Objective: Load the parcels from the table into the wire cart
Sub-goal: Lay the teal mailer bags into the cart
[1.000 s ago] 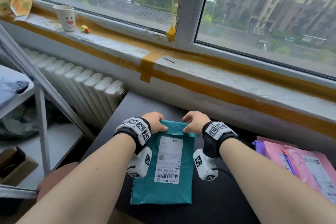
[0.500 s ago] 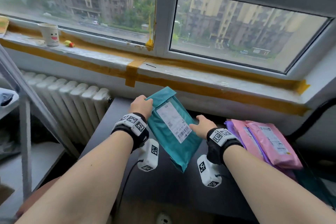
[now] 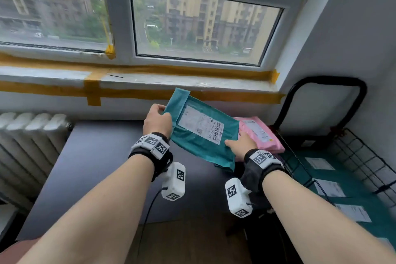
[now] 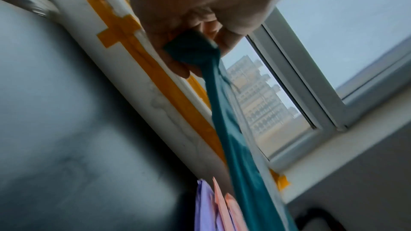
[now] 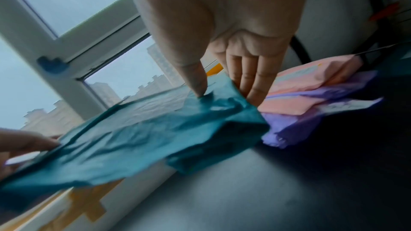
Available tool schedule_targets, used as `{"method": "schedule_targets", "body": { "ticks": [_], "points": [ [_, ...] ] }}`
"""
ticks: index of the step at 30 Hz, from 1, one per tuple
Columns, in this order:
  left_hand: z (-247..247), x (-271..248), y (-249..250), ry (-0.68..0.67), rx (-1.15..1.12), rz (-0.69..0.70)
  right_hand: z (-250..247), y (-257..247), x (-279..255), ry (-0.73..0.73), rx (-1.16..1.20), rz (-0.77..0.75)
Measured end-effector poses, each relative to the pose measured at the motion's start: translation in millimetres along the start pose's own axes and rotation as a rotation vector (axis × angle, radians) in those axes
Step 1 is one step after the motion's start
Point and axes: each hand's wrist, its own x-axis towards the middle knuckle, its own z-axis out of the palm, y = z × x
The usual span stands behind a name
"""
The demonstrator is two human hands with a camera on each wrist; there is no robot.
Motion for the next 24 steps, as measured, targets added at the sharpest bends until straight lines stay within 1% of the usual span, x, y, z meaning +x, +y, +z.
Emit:
{"method": "schedule_targets", "body": {
  "ticks": [3,5,7,12,15,18,20,24],
  "points": [
    [34.6,-22.4,13.0,-0.108,0.135,-0.001,-35.4,37.5,-0.3,0.128,0.047,0.133],
    [60.1,-38.3,20.6,-0.185,0.211,0.007,-58.6,66.2,2.0,0.209,0.055,0.166],
    [89.0,-56.0,27.3,-0.258,0.284,0.026,-84.6,95.5,-0.9,0.246,0.073,0.189],
    [176.5,-116.2,47.7,-0.401,0.375,0.078,-153.1,180.9,-7.7,0.286,0.103,0.240],
    [231.2,-159.6,65.4,-0.443,0.388,0.097,-197.0,230.6,-13.4,0.307,0.113,0.265],
    [279.5,-197.4,79.0,-0.485,0.433,0.097,-236.0,277.2,-11.7,0.328,0.087,0.250],
    [308.7,-217.2,84.0,-0.523,0.468,0.092,-257.2,305.2,-7.0,0.329,0.049,0.245],
    [359.7,-245.2,88.4,-0.532,0.513,0.087,-290.7,351.9,5.8,0.292,0.037,0.230]
  ]
}}
